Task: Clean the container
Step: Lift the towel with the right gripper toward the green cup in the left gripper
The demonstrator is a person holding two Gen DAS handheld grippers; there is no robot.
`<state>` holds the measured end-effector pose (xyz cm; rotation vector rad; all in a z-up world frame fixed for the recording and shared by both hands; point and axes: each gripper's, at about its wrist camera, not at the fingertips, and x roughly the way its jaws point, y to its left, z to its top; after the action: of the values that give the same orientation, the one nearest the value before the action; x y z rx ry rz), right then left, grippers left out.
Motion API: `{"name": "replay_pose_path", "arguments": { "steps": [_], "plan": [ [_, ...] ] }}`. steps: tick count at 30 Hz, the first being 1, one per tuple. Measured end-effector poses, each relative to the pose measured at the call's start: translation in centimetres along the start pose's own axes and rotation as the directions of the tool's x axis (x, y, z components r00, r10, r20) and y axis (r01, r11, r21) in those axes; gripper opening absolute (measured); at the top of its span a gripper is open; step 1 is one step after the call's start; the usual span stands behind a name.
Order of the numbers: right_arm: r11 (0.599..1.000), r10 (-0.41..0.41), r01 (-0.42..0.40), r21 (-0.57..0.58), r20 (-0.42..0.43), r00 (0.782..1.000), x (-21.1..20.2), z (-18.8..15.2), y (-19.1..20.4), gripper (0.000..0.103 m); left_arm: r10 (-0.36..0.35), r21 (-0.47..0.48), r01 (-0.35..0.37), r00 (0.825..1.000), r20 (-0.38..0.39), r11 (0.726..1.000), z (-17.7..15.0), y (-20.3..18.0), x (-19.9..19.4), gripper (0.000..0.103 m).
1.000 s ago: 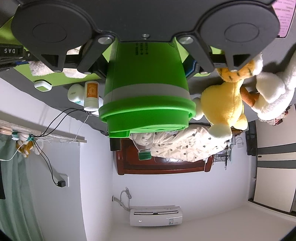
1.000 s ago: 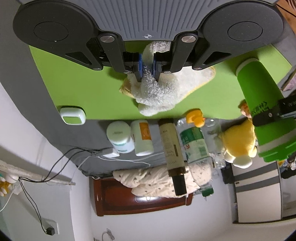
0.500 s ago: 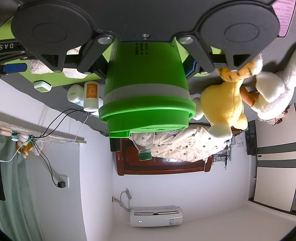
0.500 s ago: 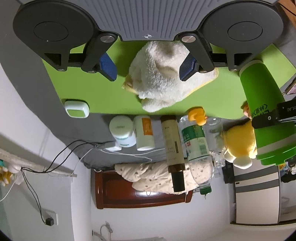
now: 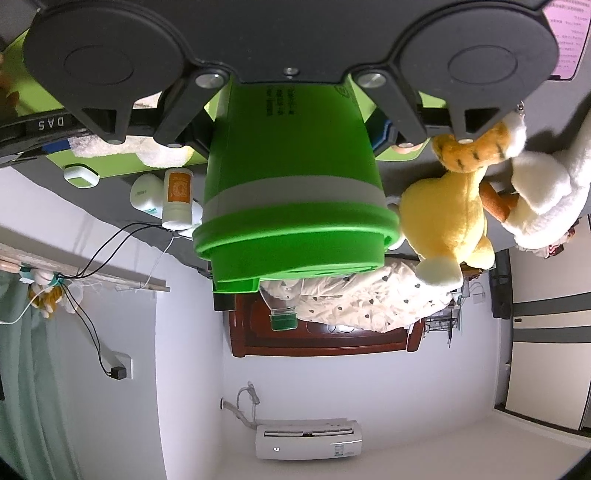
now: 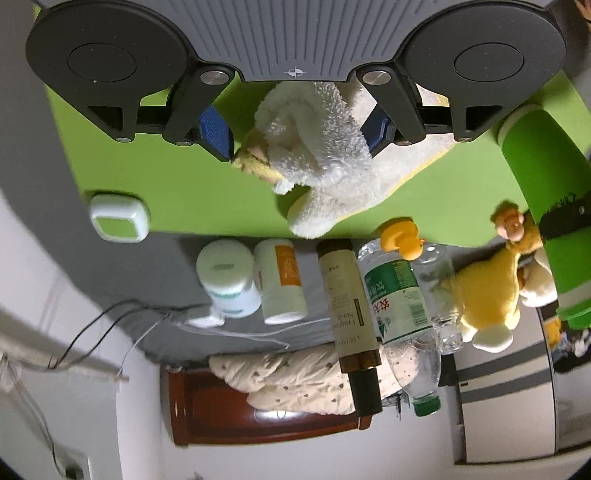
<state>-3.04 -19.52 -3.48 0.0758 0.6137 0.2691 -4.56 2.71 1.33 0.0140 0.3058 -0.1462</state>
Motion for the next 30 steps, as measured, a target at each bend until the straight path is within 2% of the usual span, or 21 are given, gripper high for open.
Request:
{"name": "replay_pose_path", "arguments": {
  "steps": [1,2,3,4,9,15,21,25,28,30],
  "plan": [
    [1.000,0.011,-0.011,0.009,-0.002,1.000,0.1,0.0,-0.1,0.073,0.000,-0.001,0.000,1.000,0.000,1.000,0.0,0.1,0.0,0.077],
    [1.000,0.021,-0.021,0.018,-0.005,1.000,0.2,0.0,-0.3,0.067,0.000,-0.002,0.000,1.000,0.000,1.000,0.0,0.3,0.0,0.077],
    [0.999,0.028,-0.028,0.022,-0.005,1.000,0.2,0.0,-0.4,0.054,0.001,-0.002,-0.001,1.000,0.000,1.000,0.0,0.4,0.1,0.077],
    [0.999,0.036,-0.036,0.027,-0.005,0.999,0.2,0.0,-0.4,0.049,0.001,-0.002,-0.001,1.000,-0.001,1.000,0.1,-0.3,0.1,0.077],
    [0.992,0.104,-0.107,0.069,0.045,0.994,-1.4,0.1,-0.7,0.038,0.002,-0.004,-0.002,1.000,-0.003,1.000,0.4,-1.2,0.0,0.077],
    [0.970,0.198,-0.212,0.122,0.114,0.973,-3.8,0.4,-1.1,0.037,0.003,0.001,-0.003,1.000,0.000,1.000,0.6,-1.1,0.1,0.077],
    [0.934,0.285,-0.316,0.166,0.188,0.940,-6.3,0.6,-1.5,0.037,-0.008,0.026,0.008,1.000,-0.006,1.000,0.2,-1.5,0.1,0.077],
    [0.907,0.357,-0.400,0.132,0.262,0.896,-8.7,2.0,-0.4,0.037,-0.015,0.034,0.015,1.000,-0.009,0.999,0.0,-1.6,0.1,0.076],
    [0.875,0.426,-0.471,0.113,0.283,0.859,-9.6,2.8,0.8,0.037,-0.019,0.036,0.019,1.000,-0.009,0.999,0.0,-1.6,0.1,0.076],
    [0.861,0.456,-0.499,0.098,0.287,0.843,-9.7,3.2,1.6,0.037,-0.024,0.045,0.024,1.000,-0.008,0.999,0.0,-1.7,0.1,0.076]
  ]
}}
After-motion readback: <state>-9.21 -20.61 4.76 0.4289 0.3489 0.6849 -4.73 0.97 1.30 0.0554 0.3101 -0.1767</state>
